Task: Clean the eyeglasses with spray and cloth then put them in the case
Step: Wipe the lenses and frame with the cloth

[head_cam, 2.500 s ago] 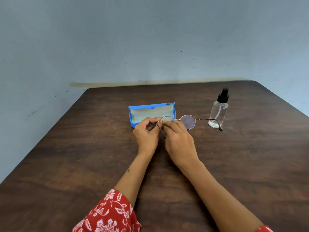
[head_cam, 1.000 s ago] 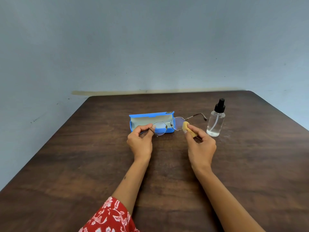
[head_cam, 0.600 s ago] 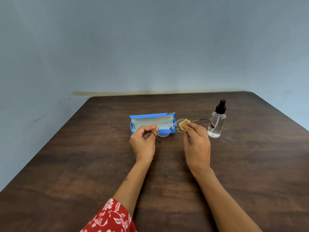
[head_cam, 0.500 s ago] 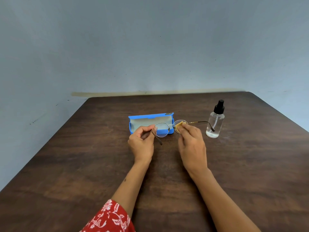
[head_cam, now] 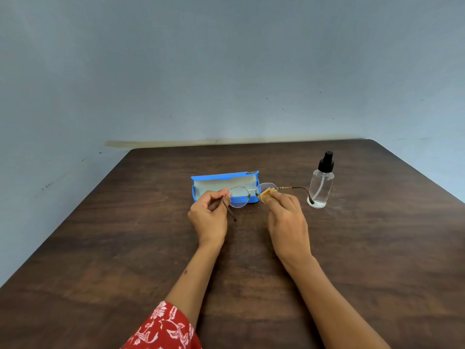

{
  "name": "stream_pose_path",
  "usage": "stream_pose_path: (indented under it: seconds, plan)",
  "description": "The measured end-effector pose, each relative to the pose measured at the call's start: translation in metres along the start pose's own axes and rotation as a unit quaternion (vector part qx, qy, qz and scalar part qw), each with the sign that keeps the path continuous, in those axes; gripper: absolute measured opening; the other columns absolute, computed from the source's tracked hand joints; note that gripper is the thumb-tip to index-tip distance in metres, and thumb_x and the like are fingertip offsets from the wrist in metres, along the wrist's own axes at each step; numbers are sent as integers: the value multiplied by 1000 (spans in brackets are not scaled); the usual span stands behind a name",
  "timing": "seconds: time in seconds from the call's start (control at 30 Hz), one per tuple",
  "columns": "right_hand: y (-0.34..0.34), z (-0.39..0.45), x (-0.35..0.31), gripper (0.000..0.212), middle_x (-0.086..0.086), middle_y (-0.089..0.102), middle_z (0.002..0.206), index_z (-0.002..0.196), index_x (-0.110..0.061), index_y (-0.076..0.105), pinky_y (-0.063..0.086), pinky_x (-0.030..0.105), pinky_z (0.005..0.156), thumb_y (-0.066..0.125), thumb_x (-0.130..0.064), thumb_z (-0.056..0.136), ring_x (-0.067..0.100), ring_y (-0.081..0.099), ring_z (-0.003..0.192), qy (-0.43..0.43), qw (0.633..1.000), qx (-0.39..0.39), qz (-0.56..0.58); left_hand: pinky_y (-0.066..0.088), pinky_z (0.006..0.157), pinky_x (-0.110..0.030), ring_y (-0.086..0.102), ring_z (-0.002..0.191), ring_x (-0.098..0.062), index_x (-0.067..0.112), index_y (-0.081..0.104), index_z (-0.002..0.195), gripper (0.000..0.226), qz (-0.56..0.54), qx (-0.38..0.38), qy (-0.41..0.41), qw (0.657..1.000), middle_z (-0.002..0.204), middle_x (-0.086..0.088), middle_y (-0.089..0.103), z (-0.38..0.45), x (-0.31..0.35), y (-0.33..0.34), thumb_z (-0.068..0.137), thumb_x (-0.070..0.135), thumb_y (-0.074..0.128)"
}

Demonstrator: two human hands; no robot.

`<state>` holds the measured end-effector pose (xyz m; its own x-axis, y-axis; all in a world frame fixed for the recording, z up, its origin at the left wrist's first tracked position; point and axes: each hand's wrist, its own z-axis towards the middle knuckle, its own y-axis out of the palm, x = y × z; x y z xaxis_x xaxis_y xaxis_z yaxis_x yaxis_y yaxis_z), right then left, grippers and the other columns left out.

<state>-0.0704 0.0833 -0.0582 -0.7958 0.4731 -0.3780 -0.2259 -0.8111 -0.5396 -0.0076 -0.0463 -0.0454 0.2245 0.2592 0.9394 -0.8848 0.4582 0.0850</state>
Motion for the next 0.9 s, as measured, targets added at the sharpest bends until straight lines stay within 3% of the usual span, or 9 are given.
stream_pose_path:
  seconds: [0.13, 0.23, 0.37, 0.47, 0.67, 0.8, 0.9]
  plan:
    - [-2, 3, 5, 32, 12, 67, 107, 104, -1, 69, 56, 38, 72, 67, 10, 75, 32, 59, 96, 49, 999, 17, 9, 54, 77, -15, 68, 76, 4, 7, 71, 83, 9, 5, 5, 3, 1000, 88, -2, 72, 0, 1, 1, 77, 1, 73]
    - [3, 0, -2, 31, 13, 66, 107, 104, 1, 69, 46, 26, 81, 71, 6, 74, 27, 56, 97, 5, 1000, -4, 4, 54, 76, -14, 68, 78, 3, 7, 71, 84, 10, 5, 5, 4, 1000, 88, -2, 72, 0, 0, 0, 77, 0, 73]
    - [3, 2, -1, 33, 14, 66, 108, 104, 2, 69, 56, 35, 69, 70, 11, 73, 32, 60, 94, 10, 1000, -14, 0, 54, 77, -15, 69, 80, 0, 14, 70, 80, 14, -5, 3, -1, 1000, 86, 2, 72, 2, 0, -1, 76, 1, 73]
    - [-1, 5, 4, 34, 17, 65, 109, 107, 3, 67, 56, 39, 71, 66, 14, 75, 35, 60, 97, 40, 999, 9, 0, 53, 76, -13, 68, 78, 1, 10, 70, 81, 11, -2, 3, -3, 1000, 87, -1, 72, 2, 0, 1, 76, 1, 73]
    - [5, -1, -5, 34, 17, 65, 111, 107, 4, 67, 57, 36, 71, 62, 13, 75, 34, 61, 97, -17, 999, -31, 0, 53, 76, -13, 68, 80, 3, 7, 71, 85, 11, 6, 3, 2, 1000, 87, -1, 72, 1, 0, 0, 77, 1, 73]
    - [-1, 3, 2, 38, 18, 64, 113, 111, 3, 65, 57, 44, 72, 62, 16, 75, 36, 59, 102, 52, 999, -8, 11, 52, 76, -11, 67, 77, 6, 5, 70, 85, 9, -1, 4, -1, 1000, 87, -2, 71, 0, 3, 0, 77, 0, 72]
    - [0, 1, -2, 40, 19, 64, 112, 110, 4, 66, 56, 41, 73, 63, 17, 73, 36, 60, 103, 32, 999, -14, 2, 51, 74, -9, 66, 77, 7, 3, 70, 85, 9, 4, 2, 4, 1000, 87, -1, 71, -2, 3, 2, 77, -1, 72]
